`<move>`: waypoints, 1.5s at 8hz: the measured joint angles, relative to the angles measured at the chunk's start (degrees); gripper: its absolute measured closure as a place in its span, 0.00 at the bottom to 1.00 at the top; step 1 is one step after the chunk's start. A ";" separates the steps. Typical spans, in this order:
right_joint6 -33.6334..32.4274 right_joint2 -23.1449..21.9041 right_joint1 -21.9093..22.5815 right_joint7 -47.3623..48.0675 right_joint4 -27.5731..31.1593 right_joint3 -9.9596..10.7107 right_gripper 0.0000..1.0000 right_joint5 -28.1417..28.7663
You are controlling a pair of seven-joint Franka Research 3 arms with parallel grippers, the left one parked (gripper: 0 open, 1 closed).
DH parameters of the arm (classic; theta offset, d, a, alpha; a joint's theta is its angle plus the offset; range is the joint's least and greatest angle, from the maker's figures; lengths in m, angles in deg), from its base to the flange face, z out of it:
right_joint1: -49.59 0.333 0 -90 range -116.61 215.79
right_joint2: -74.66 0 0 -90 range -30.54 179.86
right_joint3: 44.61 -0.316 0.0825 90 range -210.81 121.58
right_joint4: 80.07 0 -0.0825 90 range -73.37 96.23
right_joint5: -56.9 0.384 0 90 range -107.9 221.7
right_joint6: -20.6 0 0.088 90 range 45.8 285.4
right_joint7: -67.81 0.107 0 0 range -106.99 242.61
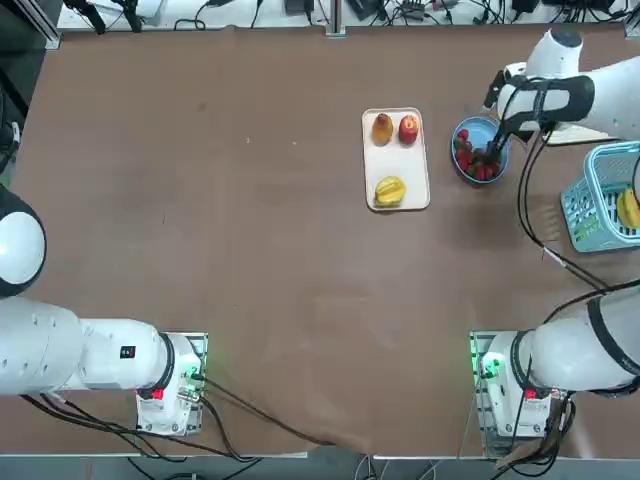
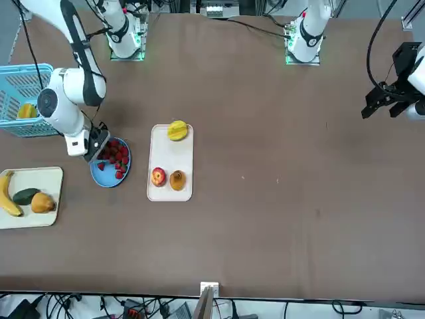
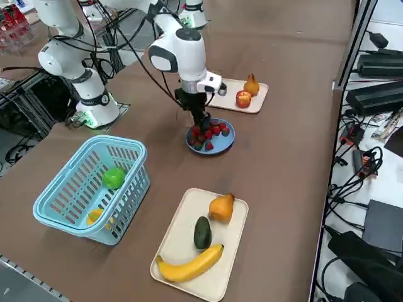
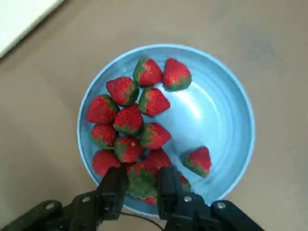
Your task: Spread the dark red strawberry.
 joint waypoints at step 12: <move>-11.84 13.61 1.93 3.87 -25.33 -0.33 0.00 1.75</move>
